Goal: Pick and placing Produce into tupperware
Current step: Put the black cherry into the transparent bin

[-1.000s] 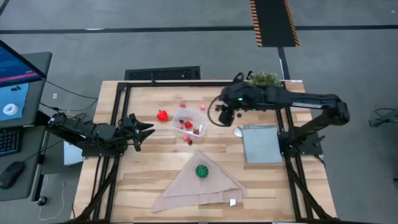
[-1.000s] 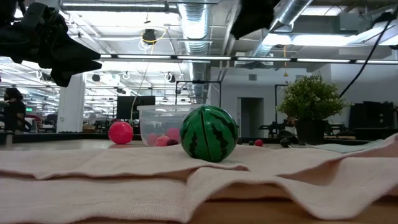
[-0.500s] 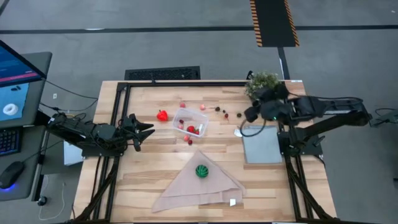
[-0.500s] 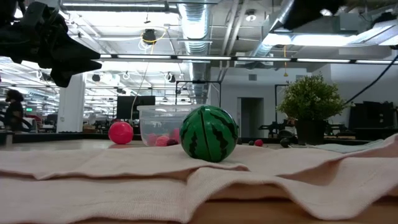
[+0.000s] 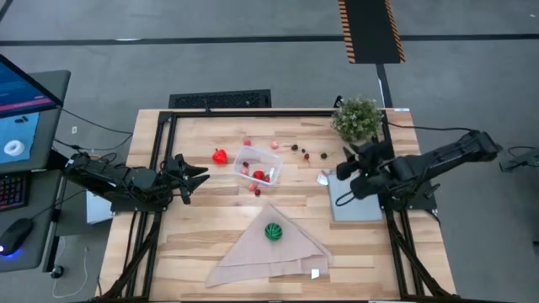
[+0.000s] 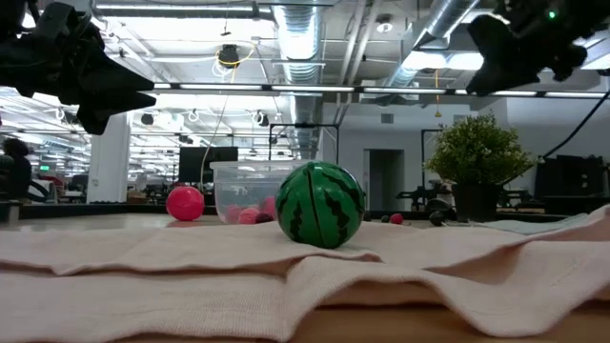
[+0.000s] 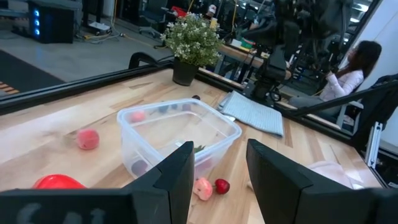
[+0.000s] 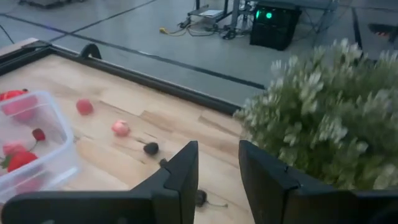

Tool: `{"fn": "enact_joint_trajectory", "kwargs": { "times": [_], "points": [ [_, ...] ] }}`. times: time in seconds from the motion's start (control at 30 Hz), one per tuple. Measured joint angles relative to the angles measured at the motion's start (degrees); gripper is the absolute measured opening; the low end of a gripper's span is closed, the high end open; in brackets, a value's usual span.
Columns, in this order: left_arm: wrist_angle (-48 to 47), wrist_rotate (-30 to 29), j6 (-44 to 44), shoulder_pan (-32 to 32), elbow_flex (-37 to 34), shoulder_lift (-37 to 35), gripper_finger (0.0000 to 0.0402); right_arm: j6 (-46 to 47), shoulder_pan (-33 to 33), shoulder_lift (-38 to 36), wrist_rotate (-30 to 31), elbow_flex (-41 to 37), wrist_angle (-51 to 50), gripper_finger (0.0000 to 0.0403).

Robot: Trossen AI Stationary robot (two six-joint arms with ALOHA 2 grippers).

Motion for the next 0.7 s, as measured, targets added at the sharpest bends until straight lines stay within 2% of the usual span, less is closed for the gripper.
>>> {"fn": "enact_joint_trajectory", "kwargs": {
  "times": [0.13, 0.33, 0.57, 0.7],
  "points": [
    [0.01, 0.0, -0.19, 0.01, 0.0, 0.0, 0.0139, 8.04, 2.23, 3.25, 2.29, -3.89, -0.02, 0.0141],
    [0.02, -0.02, -0.19, 0.02, 0.0, -0.01, 0.0139, 16.08, 2.31, 9.86, 1.96, -7.24, 1.34, 0.0139],
    [0.15, -1.53, -0.1, 0.0, -0.02, 0.0, 0.0139, 17.33, 1.64, 17.98, 0.32, -7.41, 7.56, 0.0137],
    [0.04, -1.57, 0.13, 0.02, -0.02, 0.0, 0.0139, 11.46, 1.14, 22.39, -1.62, -7.41, 12.19, 0.0135]
  ]
}}
